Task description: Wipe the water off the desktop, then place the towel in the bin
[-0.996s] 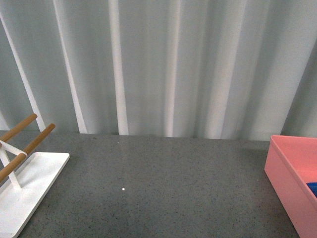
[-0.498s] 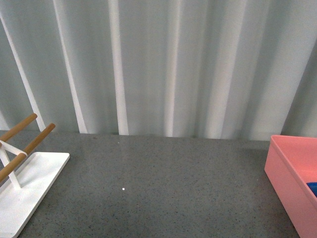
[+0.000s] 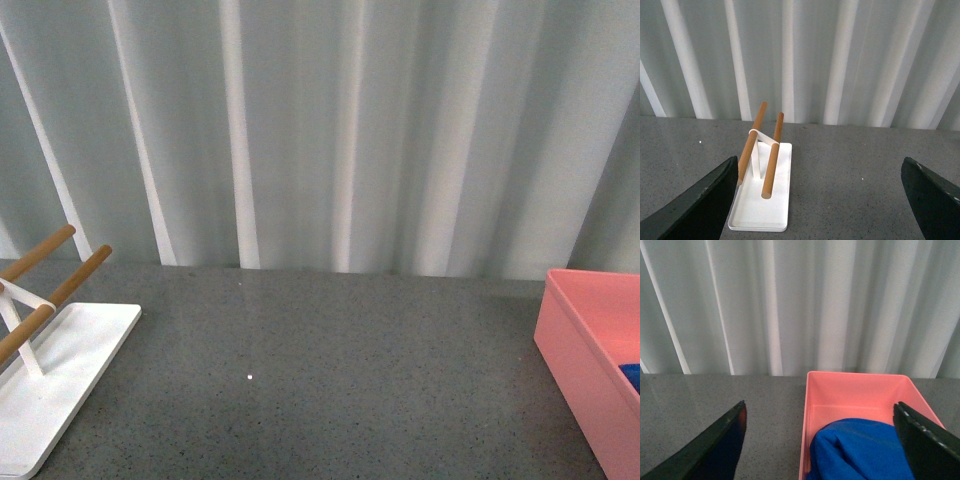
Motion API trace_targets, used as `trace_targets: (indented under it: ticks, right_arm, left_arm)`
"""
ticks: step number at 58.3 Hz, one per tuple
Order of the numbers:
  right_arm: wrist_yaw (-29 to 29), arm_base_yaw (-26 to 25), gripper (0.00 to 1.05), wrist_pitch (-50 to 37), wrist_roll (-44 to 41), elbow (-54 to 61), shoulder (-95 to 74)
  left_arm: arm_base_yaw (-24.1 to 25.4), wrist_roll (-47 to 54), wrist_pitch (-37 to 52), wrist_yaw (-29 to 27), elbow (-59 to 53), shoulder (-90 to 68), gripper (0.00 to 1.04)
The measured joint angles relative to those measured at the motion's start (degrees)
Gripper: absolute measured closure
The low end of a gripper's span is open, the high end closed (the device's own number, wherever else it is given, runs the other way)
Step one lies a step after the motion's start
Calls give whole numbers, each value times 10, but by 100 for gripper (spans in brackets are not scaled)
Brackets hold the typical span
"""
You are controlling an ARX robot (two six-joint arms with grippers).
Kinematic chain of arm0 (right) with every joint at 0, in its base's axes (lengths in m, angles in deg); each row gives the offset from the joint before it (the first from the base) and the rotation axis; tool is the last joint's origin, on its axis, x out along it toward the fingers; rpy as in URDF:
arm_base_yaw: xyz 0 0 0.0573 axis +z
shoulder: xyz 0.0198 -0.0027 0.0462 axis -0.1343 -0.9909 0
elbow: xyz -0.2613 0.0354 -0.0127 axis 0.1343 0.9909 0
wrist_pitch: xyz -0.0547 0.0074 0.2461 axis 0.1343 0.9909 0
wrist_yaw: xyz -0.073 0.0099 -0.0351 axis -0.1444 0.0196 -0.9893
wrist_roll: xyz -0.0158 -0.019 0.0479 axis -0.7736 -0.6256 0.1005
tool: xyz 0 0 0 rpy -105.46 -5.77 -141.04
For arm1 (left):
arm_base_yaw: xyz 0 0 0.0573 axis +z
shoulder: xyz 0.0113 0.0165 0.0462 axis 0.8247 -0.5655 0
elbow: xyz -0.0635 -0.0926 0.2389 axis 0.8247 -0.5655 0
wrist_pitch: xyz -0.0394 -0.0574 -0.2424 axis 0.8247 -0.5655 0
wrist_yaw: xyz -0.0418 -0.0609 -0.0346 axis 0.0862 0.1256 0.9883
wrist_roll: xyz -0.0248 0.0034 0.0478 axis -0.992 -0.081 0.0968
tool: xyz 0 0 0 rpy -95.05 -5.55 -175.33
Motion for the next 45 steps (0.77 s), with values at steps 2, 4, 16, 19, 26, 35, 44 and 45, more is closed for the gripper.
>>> trace_targets:
  ticks: [2,4,16,19,26,35,44,45]
  right_arm:
    - [0,0,5,0,0,0,0]
    - [0,0,5,0,1,0,0]
    - [0,0,7,0,1,0,0]
    - [0,0,7,0,1,0,0]
    - [0,0,7,0,1,0,0]
    - [0,0,7,0,1,0,0]
    - [0,0,7,0,1,0,0]
    - [0,0,7,0,1,0,0]
  left_arm:
    - [0,0,0,0,0,0,7]
    - [0,0,0,0,0,0,7]
    - [0,0,0,0,0,0,7]
    - [0,0,0,0,0,0,7]
    - [0,0,0,0,0,0,7]
    - [0,0,0,0,0,0,7]
    - [0,0,0,0,0,0,7]
    - [0,0,0,0,0,0,7]
